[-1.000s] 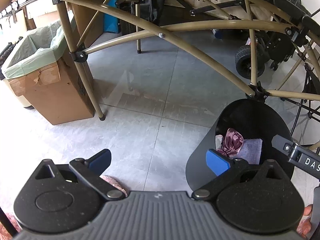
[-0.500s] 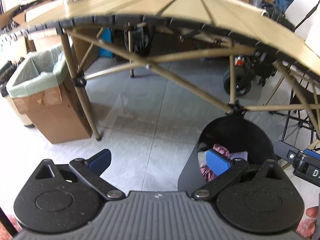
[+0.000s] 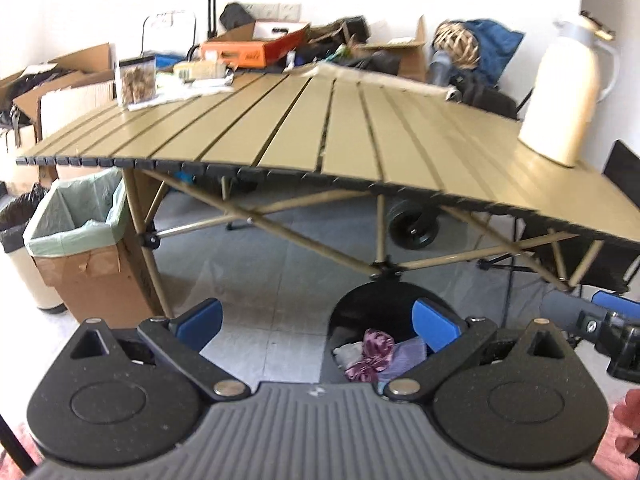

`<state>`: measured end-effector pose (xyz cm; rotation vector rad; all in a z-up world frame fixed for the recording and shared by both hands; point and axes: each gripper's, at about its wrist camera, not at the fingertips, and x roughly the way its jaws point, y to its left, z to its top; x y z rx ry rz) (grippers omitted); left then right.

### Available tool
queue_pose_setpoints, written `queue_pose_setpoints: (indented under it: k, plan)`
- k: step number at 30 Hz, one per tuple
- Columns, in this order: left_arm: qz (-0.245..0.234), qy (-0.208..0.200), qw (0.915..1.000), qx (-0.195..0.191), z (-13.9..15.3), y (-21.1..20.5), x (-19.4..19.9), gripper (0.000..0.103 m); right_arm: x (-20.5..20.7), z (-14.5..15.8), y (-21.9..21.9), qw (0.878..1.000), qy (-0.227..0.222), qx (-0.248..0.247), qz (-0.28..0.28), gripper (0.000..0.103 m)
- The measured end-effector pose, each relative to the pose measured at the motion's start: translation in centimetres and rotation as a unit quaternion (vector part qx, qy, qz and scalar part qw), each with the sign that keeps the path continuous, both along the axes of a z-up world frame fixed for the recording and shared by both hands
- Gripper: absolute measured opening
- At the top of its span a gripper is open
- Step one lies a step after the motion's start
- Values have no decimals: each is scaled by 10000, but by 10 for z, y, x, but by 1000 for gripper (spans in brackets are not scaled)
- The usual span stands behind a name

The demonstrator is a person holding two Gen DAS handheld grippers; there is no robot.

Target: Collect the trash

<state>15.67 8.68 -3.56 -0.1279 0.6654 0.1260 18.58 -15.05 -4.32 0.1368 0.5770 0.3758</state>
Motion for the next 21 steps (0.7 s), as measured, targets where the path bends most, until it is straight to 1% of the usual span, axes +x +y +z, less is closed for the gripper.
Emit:
queue_pose_setpoints:
  k: [5, 12, 16, 21]
  plan:
    - [-246, -208, 9995, 49, 15, -10, -30, 103, -33, 15, -6, 9995, 77, -301, 37, 103]
    - [-477, -156, 9987, 20, 15, -18, -59, 103, -69, 18, -3, 9968, 382, -671, 191, 103]
    - [-603, -121, 9981, 7, 13, -23, -69, 103, -85, 13, -4, 9955, 569, -728, 201, 103]
    - [-715, -124, 9974, 16, 13, -28, -74, 103, -94, 11, -11, 9956, 631, -696, 36, 103]
